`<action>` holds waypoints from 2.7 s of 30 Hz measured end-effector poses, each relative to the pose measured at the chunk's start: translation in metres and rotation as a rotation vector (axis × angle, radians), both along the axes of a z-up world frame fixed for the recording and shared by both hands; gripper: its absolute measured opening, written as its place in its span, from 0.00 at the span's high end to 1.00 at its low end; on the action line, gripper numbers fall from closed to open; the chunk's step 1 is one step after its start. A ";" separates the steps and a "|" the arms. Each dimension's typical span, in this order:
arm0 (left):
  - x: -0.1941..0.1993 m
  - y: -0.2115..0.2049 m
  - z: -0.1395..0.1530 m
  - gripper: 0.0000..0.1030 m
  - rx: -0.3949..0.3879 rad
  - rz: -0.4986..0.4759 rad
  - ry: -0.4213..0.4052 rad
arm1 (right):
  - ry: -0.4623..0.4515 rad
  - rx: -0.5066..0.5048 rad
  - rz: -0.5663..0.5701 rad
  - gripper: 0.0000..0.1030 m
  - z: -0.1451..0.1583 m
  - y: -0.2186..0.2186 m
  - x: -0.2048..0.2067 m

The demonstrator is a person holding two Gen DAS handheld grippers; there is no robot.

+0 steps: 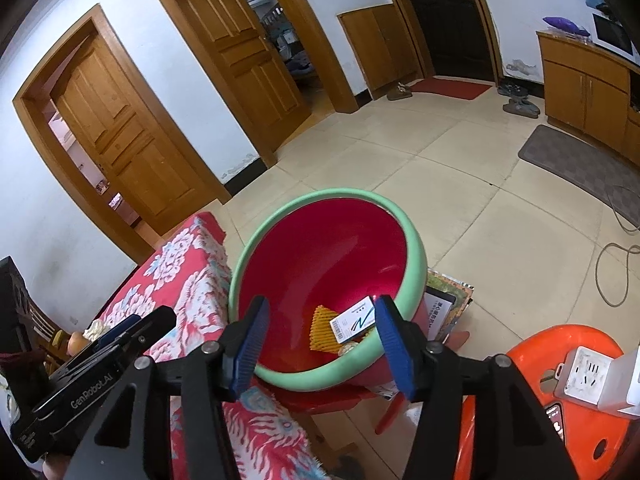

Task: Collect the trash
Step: 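Drop the foam net into the red bucket with the right gripper while the left drops the medicine box, then move both grippers back from the bucket over the table, then grasp the white cloth with the left gripper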

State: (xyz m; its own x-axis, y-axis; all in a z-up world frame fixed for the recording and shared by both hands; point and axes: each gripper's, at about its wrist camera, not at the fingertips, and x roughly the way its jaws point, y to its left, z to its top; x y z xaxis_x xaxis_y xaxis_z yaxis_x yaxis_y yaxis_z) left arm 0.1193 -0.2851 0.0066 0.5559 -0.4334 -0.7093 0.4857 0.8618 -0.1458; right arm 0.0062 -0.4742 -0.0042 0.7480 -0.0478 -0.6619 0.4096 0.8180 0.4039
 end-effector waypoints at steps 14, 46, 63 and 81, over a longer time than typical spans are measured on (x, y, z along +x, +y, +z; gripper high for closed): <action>-0.010 0.062 0.013 0.31 -0.005 0.108 -0.010 | -0.027 -0.018 0.091 0.38 0.015 0.045 -0.005; 0.023 0.268 0.006 0.31 0.084 0.466 -0.023 | 0.007 -0.072 0.345 0.36 0.023 0.180 0.022; 0.077 0.312 -0.042 0.31 0.034 0.570 0.085 | 0.089 -0.080 0.382 0.36 -0.005 0.203 0.044; 0.057 0.317 -0.043 0.75 -0.099 0.509 0.148 | 0.105 -0.073 0.409 0.36 -0.013 0.214 0.048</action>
